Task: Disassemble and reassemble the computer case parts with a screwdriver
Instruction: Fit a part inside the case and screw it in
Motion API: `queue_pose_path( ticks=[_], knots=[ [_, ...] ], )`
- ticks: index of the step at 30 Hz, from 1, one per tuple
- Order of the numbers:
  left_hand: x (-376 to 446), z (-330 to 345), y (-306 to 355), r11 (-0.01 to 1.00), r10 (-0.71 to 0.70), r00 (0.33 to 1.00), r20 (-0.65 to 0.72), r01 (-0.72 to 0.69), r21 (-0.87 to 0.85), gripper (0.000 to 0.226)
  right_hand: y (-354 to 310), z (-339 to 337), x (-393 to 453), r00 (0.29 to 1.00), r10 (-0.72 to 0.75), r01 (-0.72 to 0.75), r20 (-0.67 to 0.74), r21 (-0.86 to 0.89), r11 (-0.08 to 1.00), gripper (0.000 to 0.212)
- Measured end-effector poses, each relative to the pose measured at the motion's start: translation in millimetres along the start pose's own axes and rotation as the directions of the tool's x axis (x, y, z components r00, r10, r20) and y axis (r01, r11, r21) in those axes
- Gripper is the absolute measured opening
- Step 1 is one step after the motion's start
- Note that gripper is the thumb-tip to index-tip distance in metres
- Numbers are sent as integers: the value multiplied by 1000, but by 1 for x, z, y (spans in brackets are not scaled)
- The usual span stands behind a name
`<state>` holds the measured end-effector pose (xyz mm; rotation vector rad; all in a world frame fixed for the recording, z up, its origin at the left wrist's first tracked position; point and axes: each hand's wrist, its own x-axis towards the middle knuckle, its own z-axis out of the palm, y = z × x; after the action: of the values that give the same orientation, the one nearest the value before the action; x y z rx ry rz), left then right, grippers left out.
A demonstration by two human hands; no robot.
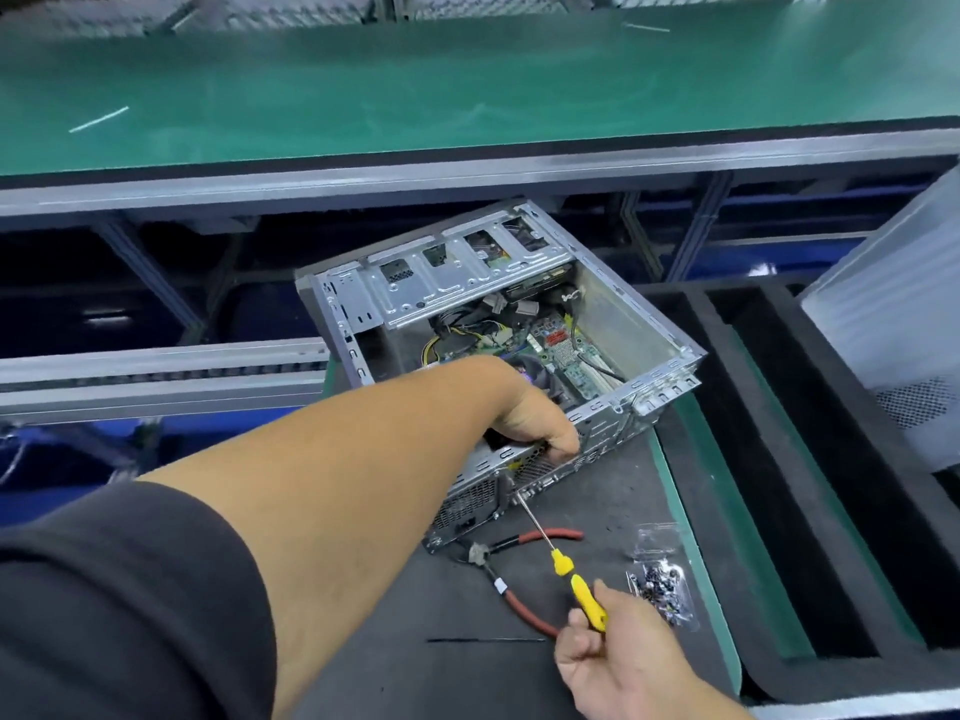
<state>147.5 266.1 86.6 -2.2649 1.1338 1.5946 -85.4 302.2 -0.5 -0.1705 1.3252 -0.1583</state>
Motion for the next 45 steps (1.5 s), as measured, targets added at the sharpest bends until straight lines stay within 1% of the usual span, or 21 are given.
queue_pose_path(
  ticks=[6,12,14,16,17,18,19,20,21,22,23,24,25,26,28,30,32,37,41,43,45],
  knots=[
    [2,0,1,993,-118,993,-27,117,-11,36,-17,-8,1,977,43,-40,207,-20,999,17],
    [-4,1,5,983,-183,983,-10,183,-26,38,-27,-16,4,912,273,-282,307,-14,959,20],
    [-8,2,7,979,-199,977,-74,201,22,41,-33,-19,4,886,319,-325,337,-42,945,22],
    [-23,2,14,958,-176,953,-246,223,178,59,-39,-22,1,860,358,-342,363,-110,933,26],
    [-35,4,18,934,-117,910,-398,237,266,74,-43,-24,-1,847,378,-338,375,-170,926,28],
    [-49,5,26,933,-19,826,-563,216,286,82,-47,-25,-4,834,393,-317,387,-248,916,30],
    [-63,9,30,978,57,686,-725,106,177,78,-50,-26,-7,823,400,-274,403,-335,902,32],
    [-73,15,34,994,20,527,-849,-102,-40,61,-55,-29,-11,815,396,-212,423,-418,883,33],
    [-82,26,37,891,-129,426,-896,-347,-293,43,-61,-31,-15,809,382,-137,447,-489,861,32],
    [-94,41,41,671,-297,431,-852,-541,-508,31,-66,-33,-18,806,359,-54,471,-546,836,30],
    [-103,61,45,385,-391,503,-771,-671,-634,24,-72,-36,-20,805,328,29,494,-586,810,26],
    [-107,84,47,70,-424,618,-662,-706,-704,22,-78,-39,-20,809,290,108,511,-615,781,23],
    [-106,107,50,-191,-420,731,-537,-650,-736,25,-85,-43,-19,814,251,183,524,-641,745,22],
    [-101,127,50,-366,-411,809,-419,-568,-737,31,-91,-45,-18,816,215,253,537,-665,702,21],
    [-77,156,51,-554,-461,854,-240,-488,-674,39,-103,-50,-17,809,152,365,568,-688,627,21],
    [-50,169,49,-642,-514,844,-153,-496,-585,44,-114,-54,-15,809,83,437,581,-691,576,21],
    [-28,172,52,-661,-540,833,-116,-506,-554,44,-122,-56,-12,804,15,508,594,-700,501,22],
    [-2,166,65,-620,-528,840,-126,-483,-619,28,-148,-57,-17,726,-55,666,685,-681,304,25],
    [3,155,73,-581,-499,854,-151,-458,-672,20,-178,-53,-16,657,-161,750,736,-659,49,30],
    [8,151,75,-540,-479,868,-134,-411,-734,26,-187,-51,-14,651,-160,752,742,-659,7,25],
    [12,148,76,-551,-434,894,-116,-365,-751,31,-188,-49,-13,657,-131,747,742,-664,-17,20]
  ],
)
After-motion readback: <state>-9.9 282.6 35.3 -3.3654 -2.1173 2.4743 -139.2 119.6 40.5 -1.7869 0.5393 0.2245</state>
